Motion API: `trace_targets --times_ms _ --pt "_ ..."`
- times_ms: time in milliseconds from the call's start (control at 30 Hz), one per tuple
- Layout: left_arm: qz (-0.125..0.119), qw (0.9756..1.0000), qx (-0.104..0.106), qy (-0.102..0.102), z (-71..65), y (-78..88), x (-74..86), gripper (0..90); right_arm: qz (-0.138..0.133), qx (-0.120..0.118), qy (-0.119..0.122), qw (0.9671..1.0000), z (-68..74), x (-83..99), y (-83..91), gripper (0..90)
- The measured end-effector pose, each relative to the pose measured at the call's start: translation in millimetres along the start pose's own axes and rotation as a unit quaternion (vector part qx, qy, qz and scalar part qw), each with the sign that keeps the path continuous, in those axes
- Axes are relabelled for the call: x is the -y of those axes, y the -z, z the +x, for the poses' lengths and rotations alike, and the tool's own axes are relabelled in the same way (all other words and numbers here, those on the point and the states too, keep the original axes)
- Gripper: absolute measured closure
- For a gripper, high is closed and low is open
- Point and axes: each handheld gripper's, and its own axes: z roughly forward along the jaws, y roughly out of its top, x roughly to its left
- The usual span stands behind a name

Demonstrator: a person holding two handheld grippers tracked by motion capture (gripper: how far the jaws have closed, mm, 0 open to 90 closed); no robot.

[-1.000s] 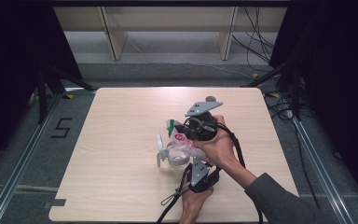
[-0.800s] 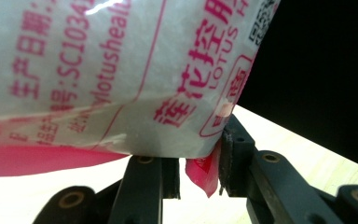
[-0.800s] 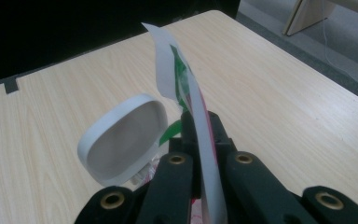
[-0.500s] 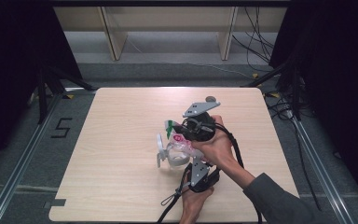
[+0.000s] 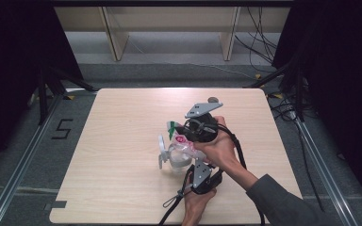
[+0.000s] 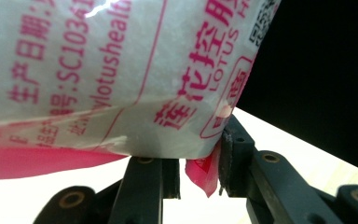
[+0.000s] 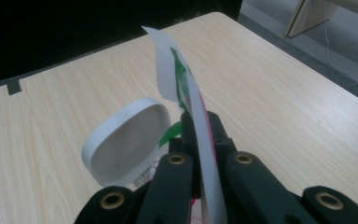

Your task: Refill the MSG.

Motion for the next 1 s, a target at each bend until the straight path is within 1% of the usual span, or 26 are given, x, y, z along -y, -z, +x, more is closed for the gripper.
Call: trace_targets --times_ms 67,100,167,233,267,300,400,433,467,500,533,600,633,667,700,767,833,867,900,933,967,1000 --pt "-0.002 1.0 0.0 0.002 -0.2 0.1 -0.3 72.3 0.0 0.0 0.001 1.0 0.0 -0.2 0.1 90.0" --pt "-0.003 1.0 0.0 0.003 -0.3 0.2 -0.4 72.2 -0.006 0.006 0.001 1.0 0.6 -0.2 -0.4 90.0" --pt "-0.003 1.0 0.0 0.004 -0.2 0.1 -0.3 72.3 -0.002 0.004 0.004 1.0 1.6 -0.3 -1.0 90.0" --pt "-0.003 1.0 0.001 0.005 -0.3 0.3 -0.4 72.2 0.002 0.008 0.007 0.9999 3.2 -0.1 -2.8 90.0" --pt "-0.003 1.0 0.001 0.004 -0.2 0.7 -0.8 72.3 0.002 0.007 0.009 0.9999 3.0 -0.7 -3.3 90.0" --pt "-0.004 1.0 -0.001 0.002 0.2 1.3 -1.5 72.3 0.007 0.007 0.005 0.9999 3.0 -1.6 -2.2 90.0" --pt "-0.004 1.0 -0.002 0.003 0.7 1.4 -1.6 72.3 0.003 0.001 0.011 0.9999 3.6 -2.8 -2.8 90.0" --pt "-0.004 1.0 -0.001 0.004 0.5 1.2 -1.3 72.3 0.006 0.008 -0.003 0.9999 6.2 -2.2 -3.0 90.0" --pt "-0.005 1.0 -0.001 0.004 0.5 1.3 -1.4 72.3 0.009 0.007 0.004 0.9999 5.9 -2.4 -3.3 90.0" --pt "-0.005 1.0 -0.002 0.003 0.9 1.8 -1.9 72.3 0.007 0.008 0.006 0.9999 5.6 -2.6 -3.5 90.0" --pt "-0.005 1.0 -0.002 0.002 1.2 2.1 -2.3 72.3 -0.002 0.008 0.004 1.0 5.5 -2.8 -3.7 90.0" --pt "-0.004 1.0 -0.001 0.002 1.6 2.0 -2.0 72.4 0.003 0.005 0.004 1.0 6.0 -2.9 -3.5 90.0" --pt "-0.005 1.0 -0.001 0.003 1.5 1.9 -2.0 72.4 0.003 0.007 0.013 0.9999 6.2 -2.9 -4.8 90.0" --pt "-0.007 1.0 -0.001 0.003 1.4 2.0 -2.3 72.4 0.003 0.008 0.004 1.0 8.0 -2.7 -5.3 90.0" --pt "-0.006 1.0 -0.003 0.002 1.5 2.7 -3.1 72.4 0.004 0.005 0.015 0.9999 6.8 -3.9 -4.5 90.0" --pt "-0.007 1.0 -0.001 0.002 1.9 2.8 -3.2 72.4 0.001 0.001 0.013 0.9999 6.6 -4.4 -4.1 90.0" --pt "-0.005 1.0 0.001 0.003 1.8 2.5 -2.8 72.4 0.007 0.005 0.006 0.9999 8.6 -3.6 -5.3 90.0" --pt "-0.007 1.0 0.002 0.004 1.7 2.6 -3.2 72.4 0.004 0.005 0.02 0.9998 7.4 -3.8 -6.7 90.0" --pt "-0.007 1.0 -0.001 0.003 1.9 3.0 -3.9 72.4 0.004 0.004 0.019 0.9998 7.5 -4.2 -6.3 90.0" --pt "-0.007 1.0 0.001 0.003 2.3 3.1 -3.9 72.4 0.003 0.005 0.008 0.9999 8.5 -4.6 -5.8 90.0" --pt "-0.028 0.9992 0.005 0.029 -1.3 -0.1 -3.3 72.4 0.004 0.004 0.001 1.0 8.8 -4.4 -5.6 90.0" --pt "-0.035 0.9987 0.006 0.037 -2.7 -1.6 -2.6 72.4 0.003 0.004 0.013 0.9999 7.8 -4.2 -6.4 90.0"
